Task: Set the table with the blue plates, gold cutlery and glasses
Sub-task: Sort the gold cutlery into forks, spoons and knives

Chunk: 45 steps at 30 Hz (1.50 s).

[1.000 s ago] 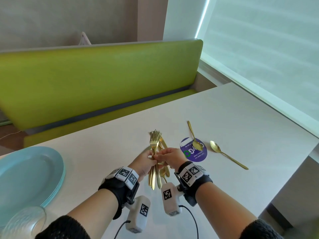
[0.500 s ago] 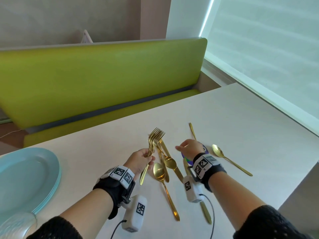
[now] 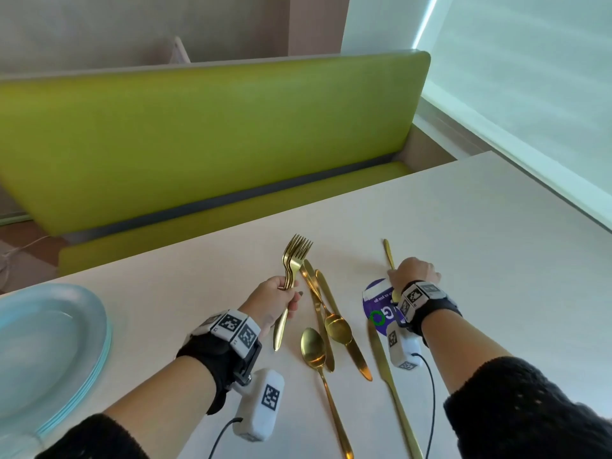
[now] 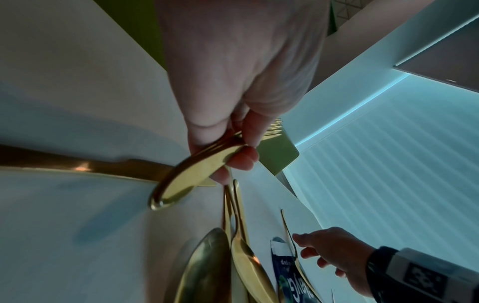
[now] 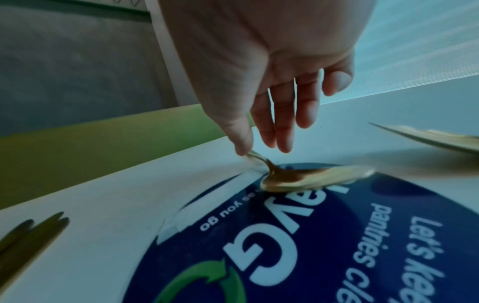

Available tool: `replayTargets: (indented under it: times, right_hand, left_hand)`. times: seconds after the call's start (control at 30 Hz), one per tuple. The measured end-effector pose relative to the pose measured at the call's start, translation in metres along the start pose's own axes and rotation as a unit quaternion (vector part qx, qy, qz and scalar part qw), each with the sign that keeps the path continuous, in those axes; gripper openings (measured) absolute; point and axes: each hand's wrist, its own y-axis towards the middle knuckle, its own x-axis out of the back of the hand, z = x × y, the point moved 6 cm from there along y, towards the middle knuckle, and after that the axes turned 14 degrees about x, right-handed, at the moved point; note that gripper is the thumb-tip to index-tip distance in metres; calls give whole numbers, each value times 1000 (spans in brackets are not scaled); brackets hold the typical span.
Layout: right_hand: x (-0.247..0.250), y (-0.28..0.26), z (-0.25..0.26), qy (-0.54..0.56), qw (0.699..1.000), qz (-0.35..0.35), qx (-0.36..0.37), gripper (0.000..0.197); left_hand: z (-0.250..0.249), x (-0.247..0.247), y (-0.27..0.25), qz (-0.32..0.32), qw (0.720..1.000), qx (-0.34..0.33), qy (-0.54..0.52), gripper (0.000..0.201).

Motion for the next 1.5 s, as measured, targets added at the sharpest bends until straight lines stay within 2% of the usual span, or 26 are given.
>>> replayTargets:
  times: [0.3,0.4,0.47,0.57,0.73,0.9,1.0,1.07,1.1,1.17,1.23,1.37,1.5]
  right_hand:
    - [-7,9,12,9,1000,0,-17,18]
    - [-2,3,28,-11,999,11,33,20]
    - [4,-5,46,-68,992,15,105,22]
    - [13,-29,78,-173,952,1,253,22]
    - [26,-88,118,-257,852,-40,454,23]
    - [29,-131,139,-302,781,-75,541,22]
    - [30,-145,143,-314,768,-46,556,26]
    - [38,-158,149,-317,753,-77,572,12]
    - [42,-162,149,-307,755,-91,572,9]
    - [39,-160,144,-291,753,-98,582,20]
    - [37,-159,137,-279,755,-104,584,20]
    - [38,-161,129,-264,760,-99,586,19]
    - [41,-160,122,-221,766,-114,593,21]
  left_hand:
    - [-2,3,10,-14,999,-1,49,11]
    - [-5,5,9,-31,997,-7,67,11]
    - [-10,6,9,-51,994,-21,95,14]
    - [-17,10,8,-79,984,-41,155,18]
    - [-19,7,-3,-79,969,-33,232,29]
    - [-11,-13,-21,-19,969,-12,247,33]
    - [-6,-28,-30,20,964,-23,264,26]
    - [-4,-36,-37,32,956,-39,290,20]
    - [-3,-40,-39,34,952,-47,299,19]
    - [-1,-45,-41,42,948,-57,311,22]
    - [3,-51,-43,60,948,-56,308,26]
    - [8,-56,-30,28,933,-60,353,44]
    - [7,-60,-32,16,941,-68,330,33]
